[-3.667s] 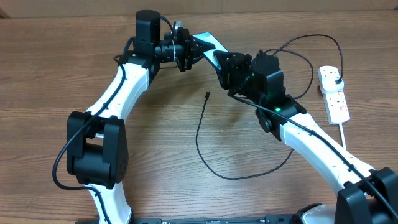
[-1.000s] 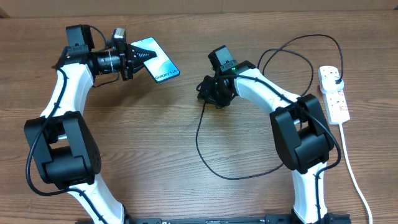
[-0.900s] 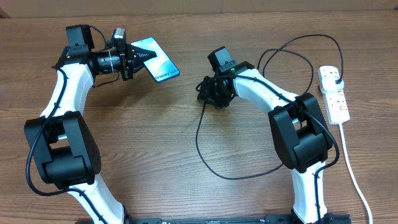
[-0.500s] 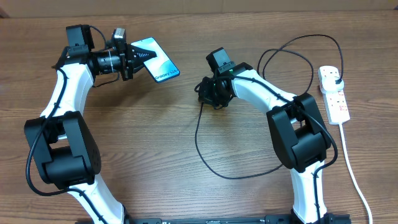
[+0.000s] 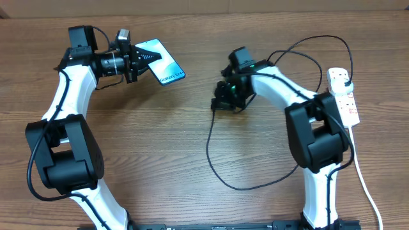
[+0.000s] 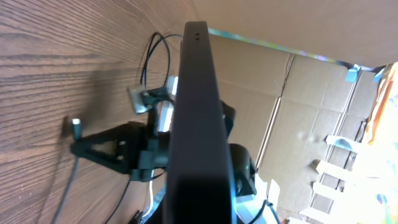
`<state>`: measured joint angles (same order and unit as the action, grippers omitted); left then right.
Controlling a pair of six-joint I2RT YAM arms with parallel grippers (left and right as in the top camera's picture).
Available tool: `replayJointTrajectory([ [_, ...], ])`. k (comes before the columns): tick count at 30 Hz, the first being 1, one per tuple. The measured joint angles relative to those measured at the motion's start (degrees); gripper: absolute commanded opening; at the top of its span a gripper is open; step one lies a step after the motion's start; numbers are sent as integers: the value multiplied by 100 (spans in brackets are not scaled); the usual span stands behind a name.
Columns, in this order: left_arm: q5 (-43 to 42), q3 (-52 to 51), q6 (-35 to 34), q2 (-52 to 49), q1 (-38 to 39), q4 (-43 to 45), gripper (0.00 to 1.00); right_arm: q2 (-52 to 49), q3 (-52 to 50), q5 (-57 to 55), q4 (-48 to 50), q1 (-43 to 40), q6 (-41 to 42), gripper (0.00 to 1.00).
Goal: Plug charger to phone and switch on socket
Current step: 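Lift the cable plug with the right gripper toward the phone's bottom port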
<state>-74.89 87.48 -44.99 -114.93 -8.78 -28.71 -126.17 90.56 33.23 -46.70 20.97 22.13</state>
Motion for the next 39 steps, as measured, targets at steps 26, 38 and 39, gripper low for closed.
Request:
replayJointTrajectory([
  [26, -1001, 0, 20, 0, 748, 457, 4, 2968, -26, 1220, -1342, 343, -1259, 4],
  [38, -1150, 0, 48, 0, 944, 501, 4, 2968, -26, 1056, -1443, 597, -1182, 4],
  [39, -1152, 0, 61, 0, 944, 501, 4, 2968, -26, 1014, -1438, 623, -1154, 4],
])
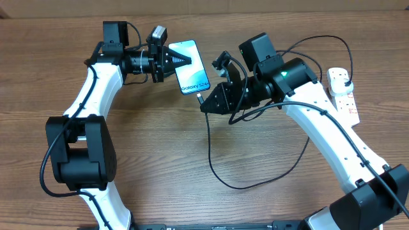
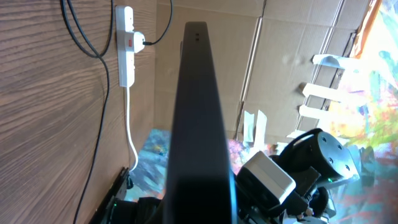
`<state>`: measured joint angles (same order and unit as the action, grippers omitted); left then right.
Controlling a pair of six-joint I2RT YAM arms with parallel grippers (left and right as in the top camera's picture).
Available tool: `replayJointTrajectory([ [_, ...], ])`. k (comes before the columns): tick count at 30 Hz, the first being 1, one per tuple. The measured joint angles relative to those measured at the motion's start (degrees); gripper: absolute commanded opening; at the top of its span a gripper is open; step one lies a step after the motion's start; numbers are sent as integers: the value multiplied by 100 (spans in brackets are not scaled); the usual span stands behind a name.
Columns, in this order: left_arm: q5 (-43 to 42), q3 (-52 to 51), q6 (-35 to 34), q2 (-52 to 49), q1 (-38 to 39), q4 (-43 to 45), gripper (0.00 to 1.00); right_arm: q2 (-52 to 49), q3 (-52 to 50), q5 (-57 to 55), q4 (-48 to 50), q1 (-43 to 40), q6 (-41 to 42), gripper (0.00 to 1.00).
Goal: Plug charger to phone and switch on socket
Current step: 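Lift the cable plug with the right gripper toward the phone's bottom port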
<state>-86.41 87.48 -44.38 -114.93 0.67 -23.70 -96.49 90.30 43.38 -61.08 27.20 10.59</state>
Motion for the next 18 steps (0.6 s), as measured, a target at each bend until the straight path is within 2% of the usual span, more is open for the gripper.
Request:
replayJointTrajectory([
  [18, -20, 0, 2, 0, -46, 321, 4, 0, 0, -168, 356, 37, 573, 4],
])
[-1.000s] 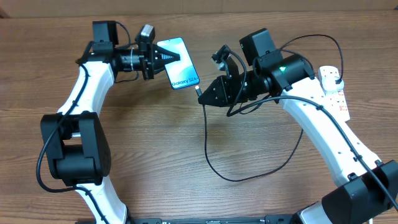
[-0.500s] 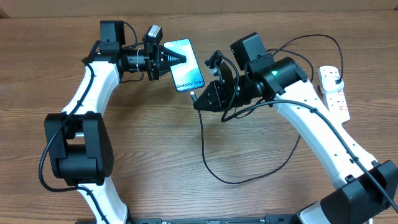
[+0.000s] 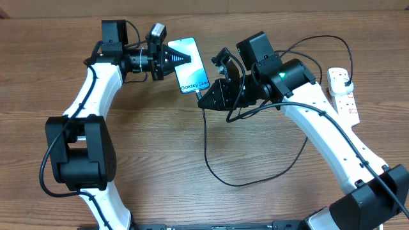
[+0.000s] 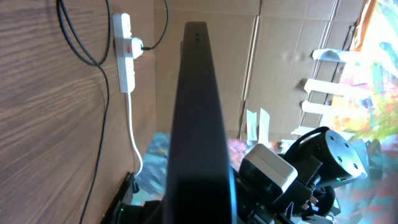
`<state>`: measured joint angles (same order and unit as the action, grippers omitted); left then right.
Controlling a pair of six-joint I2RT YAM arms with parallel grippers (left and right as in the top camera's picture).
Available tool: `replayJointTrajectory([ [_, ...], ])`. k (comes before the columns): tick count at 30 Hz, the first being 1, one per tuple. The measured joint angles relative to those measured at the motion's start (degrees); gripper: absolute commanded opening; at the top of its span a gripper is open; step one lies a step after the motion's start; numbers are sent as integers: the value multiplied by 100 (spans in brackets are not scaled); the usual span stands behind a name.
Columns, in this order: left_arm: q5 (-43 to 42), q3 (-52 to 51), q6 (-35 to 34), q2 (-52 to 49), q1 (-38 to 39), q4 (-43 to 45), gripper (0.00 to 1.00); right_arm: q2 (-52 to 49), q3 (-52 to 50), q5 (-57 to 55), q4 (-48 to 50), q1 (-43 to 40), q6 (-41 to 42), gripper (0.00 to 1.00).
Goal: Plug charger to phone and switch on socket
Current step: 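Lift the cable plug with the right gripper toward the phone's bottom port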
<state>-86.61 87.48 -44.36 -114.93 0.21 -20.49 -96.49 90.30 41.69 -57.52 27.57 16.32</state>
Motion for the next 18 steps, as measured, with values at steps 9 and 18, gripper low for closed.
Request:
replayJointTrajectory([
  [9, 0, 0, 0, 0, -105, 81, 4, 0, 0, -17, -2, 0, 20, 4],
  [18, 24, 0, -2, 0, -101, 81, 4, -39, 0, -28, -9, 0, 20, 4],
])
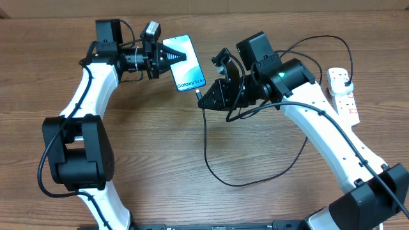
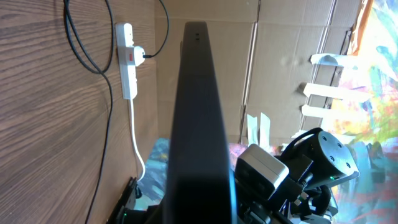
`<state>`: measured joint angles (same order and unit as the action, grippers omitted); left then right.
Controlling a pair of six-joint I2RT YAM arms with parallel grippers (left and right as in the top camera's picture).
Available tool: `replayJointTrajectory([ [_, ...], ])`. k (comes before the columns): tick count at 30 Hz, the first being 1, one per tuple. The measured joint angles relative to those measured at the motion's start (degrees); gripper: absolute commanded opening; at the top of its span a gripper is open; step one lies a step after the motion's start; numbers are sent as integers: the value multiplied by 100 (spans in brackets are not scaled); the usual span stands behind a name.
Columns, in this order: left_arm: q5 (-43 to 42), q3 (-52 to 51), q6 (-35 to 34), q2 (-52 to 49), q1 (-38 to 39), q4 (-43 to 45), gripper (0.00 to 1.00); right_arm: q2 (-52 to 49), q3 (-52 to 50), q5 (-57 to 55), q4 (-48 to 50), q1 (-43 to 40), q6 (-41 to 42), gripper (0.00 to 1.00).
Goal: Plug charger to phone and switch on socket
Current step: 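Lift the cable plug with the right gripper toward the phone's bottom port, then push the USB-C plug up into the phone's port with the right gripper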
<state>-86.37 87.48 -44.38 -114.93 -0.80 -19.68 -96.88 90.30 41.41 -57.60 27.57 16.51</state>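
Observation:
The phone [image 1: 184,64], its screen lit and reading "Galaxy S24", is lifted off the table with my left gripper [image 1: 165,59] shut on its left edge. In the left wrist view the phone [image 2: 199,118] shows edge-on as a dark slab that hides the jaws. My right gripper [image 1: 208,97] is shut on the charger plug [image 1: 200,94], whose tip points at the phone's lower end with a small gap between them. The black cable [image 1: 214,163] trails down from it in a loop. At the far right lies the white socket strip [image 1: 343,96], also the strip [image 2: 127,61] with its red switch.
The cable runs in a wide arc over the back of the wooden table [image 1: 160,160] to the adapter [image 1: 346,79] plugged into the strip. A white lead [image 1: 364,185] leaves the strip toward the front right edge. Cardboard boxes stand beyond the table.
My left gripper has shifted the phone slightly to the left and back, so a small gap has opened between its lower end and the plug. The right gripper has barely moved.
First the left gripper held the phone at the far left, and the right gripper was down at the cable end on the table. Then both were raised mid-table, phone and plug close together. They nearly touched a moment ago and now stand slightly apart.

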Motion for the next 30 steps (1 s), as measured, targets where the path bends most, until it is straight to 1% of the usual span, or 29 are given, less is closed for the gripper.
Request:
replayJointTrajectory([
  [10, 92, 0, -107, 0, 46, 0, 4, -17, 0, -140, 11, 0, 0, 4],
  [30, 133, 0, -111, 0, 120, 0, 4, -17, 0, -247, 9, 0, 109, 4],
])
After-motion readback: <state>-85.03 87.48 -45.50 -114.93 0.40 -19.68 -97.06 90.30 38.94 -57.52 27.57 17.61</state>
